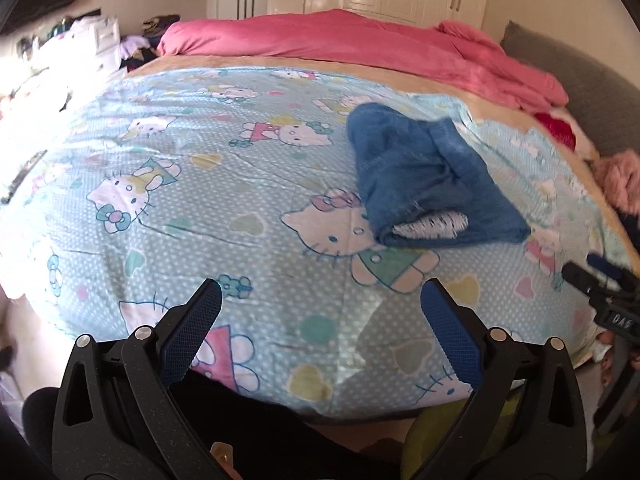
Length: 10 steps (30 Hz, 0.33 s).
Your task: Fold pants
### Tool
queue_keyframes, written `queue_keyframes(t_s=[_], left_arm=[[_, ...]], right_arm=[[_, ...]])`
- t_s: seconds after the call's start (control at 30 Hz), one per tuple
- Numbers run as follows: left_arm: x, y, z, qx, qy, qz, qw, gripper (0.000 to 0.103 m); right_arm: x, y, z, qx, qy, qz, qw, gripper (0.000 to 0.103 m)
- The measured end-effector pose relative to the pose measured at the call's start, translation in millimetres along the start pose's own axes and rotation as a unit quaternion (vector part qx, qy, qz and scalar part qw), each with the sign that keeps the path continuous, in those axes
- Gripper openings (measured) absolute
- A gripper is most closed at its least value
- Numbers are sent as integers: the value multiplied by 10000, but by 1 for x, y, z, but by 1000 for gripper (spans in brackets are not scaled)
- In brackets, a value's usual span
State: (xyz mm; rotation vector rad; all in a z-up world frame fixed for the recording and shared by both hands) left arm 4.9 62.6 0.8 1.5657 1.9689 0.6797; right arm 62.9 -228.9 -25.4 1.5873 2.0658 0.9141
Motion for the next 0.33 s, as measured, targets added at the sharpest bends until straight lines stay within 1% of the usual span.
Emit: queue_keyframes(t_s=[0.07,0.1,0.17,0.23,0.3,0.33], left_arm=[[12,6,6,84,-38,-198,9998,94],[24,13,13,204,2,-339,9992,94],[41,23,23,315,52,-493,9983,94],[68,40,38,343,366,-670,9965,94],[99,59,51,292,737,-835,9933,94],[114,70,57,252,931,-872,9915,94]], right_arm=[[-17,0,4,29,-100,160,9998,99],[-23,1,5,19,-159,203,9997,99],[-49,7,7,-6,-332,399,9987,99],[-80,17,9,-51,-541,639,9965,99],[-121,30,13,-88,-964,836,9918,99],[-149,39,16,-95,-1226,912,9882,99]])
Point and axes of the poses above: each gripper's, at about its wrist camera, not at the fingertips, and z roughly the way its jaws point, x to its left, y to its top, the point moved 2 cm from there along z, roughly the way its jaws point
